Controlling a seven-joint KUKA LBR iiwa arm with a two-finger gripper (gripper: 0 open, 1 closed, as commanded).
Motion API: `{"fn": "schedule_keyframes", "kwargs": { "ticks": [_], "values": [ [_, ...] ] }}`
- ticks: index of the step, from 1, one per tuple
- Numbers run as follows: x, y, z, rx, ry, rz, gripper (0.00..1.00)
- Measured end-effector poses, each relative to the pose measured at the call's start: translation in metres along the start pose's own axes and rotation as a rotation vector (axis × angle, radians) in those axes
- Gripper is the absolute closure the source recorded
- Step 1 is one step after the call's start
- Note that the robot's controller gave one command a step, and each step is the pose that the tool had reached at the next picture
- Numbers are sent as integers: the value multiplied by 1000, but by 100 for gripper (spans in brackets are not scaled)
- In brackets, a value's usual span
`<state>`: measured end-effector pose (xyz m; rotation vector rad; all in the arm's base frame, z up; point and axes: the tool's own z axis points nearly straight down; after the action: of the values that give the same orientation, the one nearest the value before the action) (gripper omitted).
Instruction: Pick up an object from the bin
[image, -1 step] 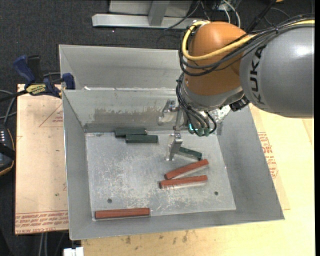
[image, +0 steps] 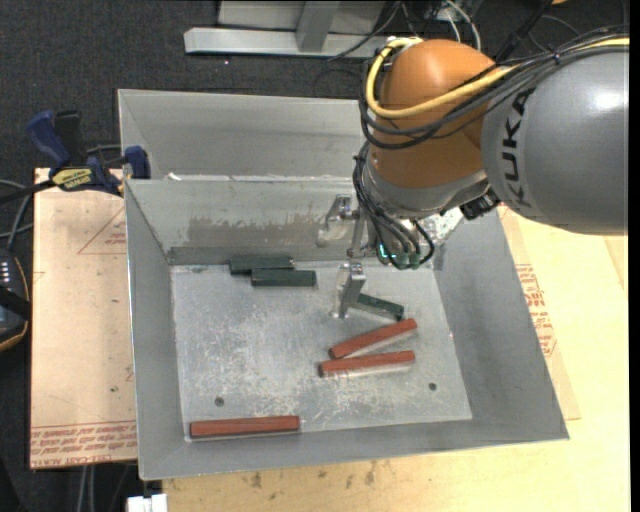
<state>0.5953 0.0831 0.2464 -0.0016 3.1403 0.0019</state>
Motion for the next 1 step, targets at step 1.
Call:
{"fn": "schedule_keyframes", "kwargs": {
  "ticks": [1],
  "values": [
    [18, -15, 32, -1, -6, -60, 0]
  ]
}}
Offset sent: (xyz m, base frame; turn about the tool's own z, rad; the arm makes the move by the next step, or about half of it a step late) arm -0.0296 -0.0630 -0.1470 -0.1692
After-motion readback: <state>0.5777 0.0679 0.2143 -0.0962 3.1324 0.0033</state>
